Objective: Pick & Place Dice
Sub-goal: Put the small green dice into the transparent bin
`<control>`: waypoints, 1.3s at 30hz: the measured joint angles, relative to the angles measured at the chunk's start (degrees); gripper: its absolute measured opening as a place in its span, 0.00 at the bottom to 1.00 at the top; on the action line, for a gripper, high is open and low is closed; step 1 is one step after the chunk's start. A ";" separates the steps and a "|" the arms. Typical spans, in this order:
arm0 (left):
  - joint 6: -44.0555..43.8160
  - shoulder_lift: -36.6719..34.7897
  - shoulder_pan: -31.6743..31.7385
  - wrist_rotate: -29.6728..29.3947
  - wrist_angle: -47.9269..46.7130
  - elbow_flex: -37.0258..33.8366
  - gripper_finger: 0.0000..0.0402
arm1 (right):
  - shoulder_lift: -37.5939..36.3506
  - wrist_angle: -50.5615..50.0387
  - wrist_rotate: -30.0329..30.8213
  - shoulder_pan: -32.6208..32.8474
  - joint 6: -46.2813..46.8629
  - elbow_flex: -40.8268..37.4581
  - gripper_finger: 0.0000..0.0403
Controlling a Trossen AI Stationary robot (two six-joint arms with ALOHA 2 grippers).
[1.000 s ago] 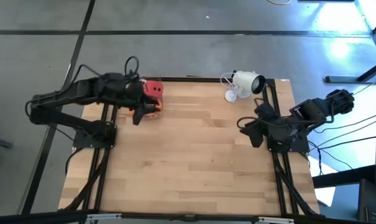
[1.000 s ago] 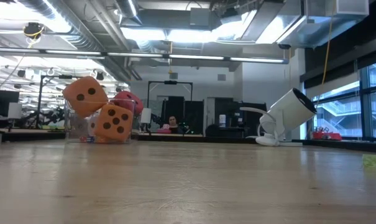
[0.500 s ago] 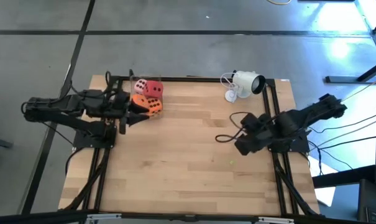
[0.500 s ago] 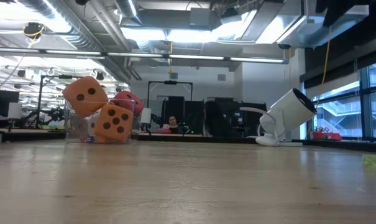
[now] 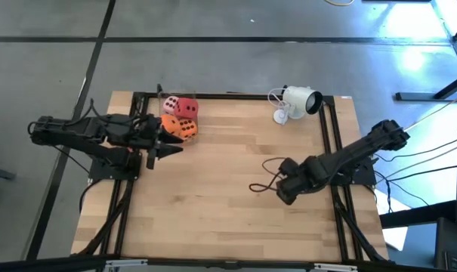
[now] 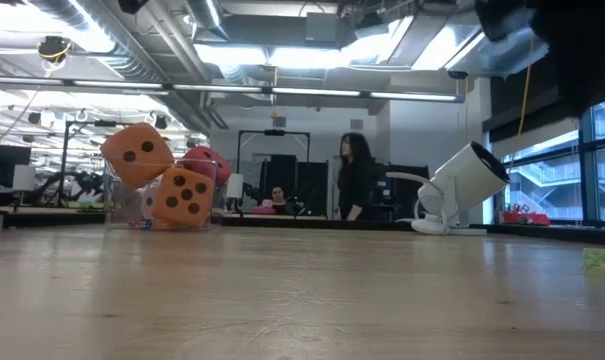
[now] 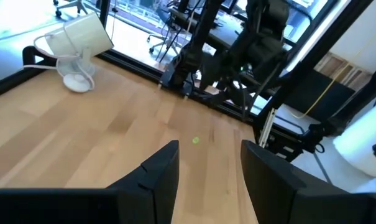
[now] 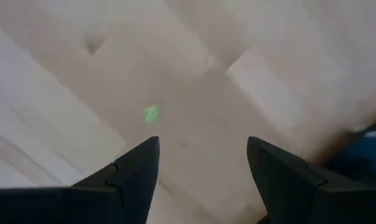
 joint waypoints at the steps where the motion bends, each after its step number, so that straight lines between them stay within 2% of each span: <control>1: -0.02 0.02 0.00 -0.02 0.00 0.00 0.41 | 0.00 2.03 -1.48 0.04 0.19 -1.55 0.61; 6: 0.01 0.02 0.00 -0.02 0.00 0.00 0.41 | 0.00 14.15 -7.46 0.02 1.66 -7.89 0.61; 10: 0.03 0.02 0.00 -0.01 0.00 0.00 0.41 | 0.00 20.40 -8.92 0.02 2.94 -10.26 0.61; 18: 0.06 0.04 0.00 0.09 -0.02 0.02 0.41 | 1.43 21.70 -9.02 0.00 5.07 -12.74 0.61; 27: -0.08 0.04 0.00 0.04 -0.04 0.02 0.41 | 9.57 24.58 -11.96 -0.02 1.16 -12.76 0.61; 39: -0.48 0.04 0.00 0.02 -0.04 0.07 0.41 | 13.58 28.26 -11.73 -0.44 -1.14 -12.74 0.61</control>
